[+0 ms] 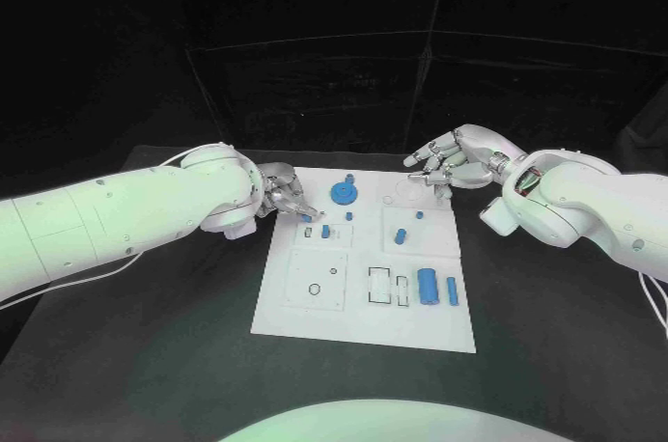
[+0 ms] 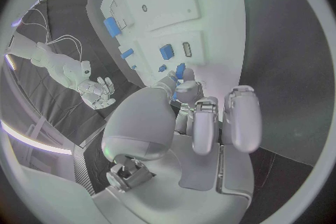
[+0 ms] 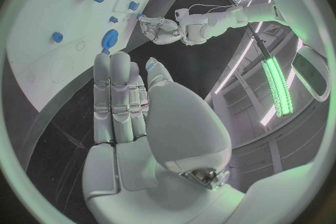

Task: Assemble the parts on the task board

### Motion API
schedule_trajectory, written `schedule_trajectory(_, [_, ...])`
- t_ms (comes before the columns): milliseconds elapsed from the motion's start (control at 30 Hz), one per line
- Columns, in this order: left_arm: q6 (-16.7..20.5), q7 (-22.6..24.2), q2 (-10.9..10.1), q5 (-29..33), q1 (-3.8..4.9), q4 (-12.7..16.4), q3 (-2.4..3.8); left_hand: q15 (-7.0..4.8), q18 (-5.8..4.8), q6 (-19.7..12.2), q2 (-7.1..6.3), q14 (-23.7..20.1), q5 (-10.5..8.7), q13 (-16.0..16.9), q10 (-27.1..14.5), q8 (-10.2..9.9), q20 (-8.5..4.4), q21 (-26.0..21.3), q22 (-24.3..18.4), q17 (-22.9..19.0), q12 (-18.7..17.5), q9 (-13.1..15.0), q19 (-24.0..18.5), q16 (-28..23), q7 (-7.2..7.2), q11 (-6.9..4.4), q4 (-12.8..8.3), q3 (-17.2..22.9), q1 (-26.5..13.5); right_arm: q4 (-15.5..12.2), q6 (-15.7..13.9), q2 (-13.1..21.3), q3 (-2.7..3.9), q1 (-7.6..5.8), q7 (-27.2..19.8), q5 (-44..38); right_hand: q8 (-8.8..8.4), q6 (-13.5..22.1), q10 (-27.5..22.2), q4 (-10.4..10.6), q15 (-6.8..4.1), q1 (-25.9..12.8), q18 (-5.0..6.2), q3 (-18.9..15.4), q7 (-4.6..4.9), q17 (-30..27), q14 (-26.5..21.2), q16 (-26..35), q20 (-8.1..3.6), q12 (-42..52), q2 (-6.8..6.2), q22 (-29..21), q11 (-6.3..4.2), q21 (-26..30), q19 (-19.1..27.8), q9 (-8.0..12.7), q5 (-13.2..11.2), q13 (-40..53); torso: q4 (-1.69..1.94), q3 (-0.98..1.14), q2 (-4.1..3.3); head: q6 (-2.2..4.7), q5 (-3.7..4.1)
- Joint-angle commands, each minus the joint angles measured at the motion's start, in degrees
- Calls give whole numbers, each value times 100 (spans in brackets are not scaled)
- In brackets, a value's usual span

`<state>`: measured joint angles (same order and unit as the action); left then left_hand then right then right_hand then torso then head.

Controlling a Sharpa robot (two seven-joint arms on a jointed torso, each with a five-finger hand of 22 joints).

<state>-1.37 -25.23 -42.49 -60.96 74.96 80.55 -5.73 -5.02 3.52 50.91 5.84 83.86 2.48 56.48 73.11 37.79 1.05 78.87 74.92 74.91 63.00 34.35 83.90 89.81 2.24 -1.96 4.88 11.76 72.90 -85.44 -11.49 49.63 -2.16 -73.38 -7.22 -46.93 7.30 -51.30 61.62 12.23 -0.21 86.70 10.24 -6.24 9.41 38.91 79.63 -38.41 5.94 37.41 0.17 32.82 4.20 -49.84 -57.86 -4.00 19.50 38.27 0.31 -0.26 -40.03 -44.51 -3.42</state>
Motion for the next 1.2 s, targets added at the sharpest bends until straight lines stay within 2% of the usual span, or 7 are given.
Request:
schedule_trajectory(33, [335, 243, -42, -327, -21, 104, 3, -42, -39, -4, -86, 614, 20, 1, 54, 35, -35, 25, 164, 1509, 19, 12, 99, 19, -40, -22, -449, 488, -9, 5, 28, -3, 3, -10, -64, -6, 30, 35, -34, 31, -1, 4, 25, -13, -6, -5, -26, 19, 12, -16, 12, -8, -3, 23, -12, -4, 31, -6, -2, -6, 3, 2, -17])
schedule_trajectory(233, [222, 265, -53, -500, -56, 113, -6, -43, -40, -2, -111, 614, 21, 1, 63, 39, -37, 28, 170, 1509, 19, 16, 102, 19, -42, -23, -465, 541, -21, 17, 41, -20, 3, -9, -72, 69, 30, 35, -34, 31, -1, 4, 25, -13, -6, -5, -26, 19, 12, -16, 12, -8, -3, 23, -12, -4, 31, -6, -21, 1, -13, 3, -29])
schedule_trajectory(367, [23, 235, -51, -549, -70, 121, -17, -44, -39, -3, -126, 614, 20, -3, 64, 40, -38, 26, 168, 1509, 14, 18, 102, 19, -42, -24, -475, 572, -28, 29, 45, -20, 3, -9, -75, 145, 35, 38, -38, 42, 2, -3, 25, -17, -5, -6, -29, 32, 15, -15, 13, -12, -1, 32, -11, -4, 39, -11, -14, -1, -11, -19, -21])
schedule_trajectory(633, [-420, 100, -47, -580, -80, 120, -119, -43, -36, -5, -154, 614, 21, -17, 61, 41, -38, 11, 153, 1509, -2, 21, 95, 19, -41, -23, -492, 637, -47, 51, 46, -18, 3, -9, -77, 194, 35, 38, -38, 42, 2, -3, 25, -17, -5, -6, -29, 32, 15, -15, 13, -12, -1, 32, -11, -4, 39, -11, -13, 2, -7, -47, -10])
schedule_trajectory(767, [-485, 86, -34, -583, -84, 104, -147, -43, -36, -5, -156, 614, 21, -18, 61, 41, -38, 11, 153, 1509, -3, 21, 95, 19, -41, -23, -493, 642, -48, 54, 43, -16, 3, -9, -78, 198, 35, 38, -38, 42, 2, -3, 25, -17, -5, -6, -29, 32, 15, -15, 13, -12, -1, 32, -11, -4, 39, -11, -8, -1, -6, -55, 4])
schedule_trajectory(1200, [-560, 60, -42, -584, -98, 132, -164, -41, -35, -4, -170, 614, 21, -28, 59, 43, -37, 7, 151, 1509, -12, 23, 94, 19, -38, -21, -498, 685, -67, 61, 47, -18, 3, -9, -80, 200, 35, 38, -38, 42, 2, -3, 25, -17, -5, -6, -29, 32, 15, -15, 13, -12, -1, 32, -11, -4, 39, -11, -8, 1, -5, -53, 33])
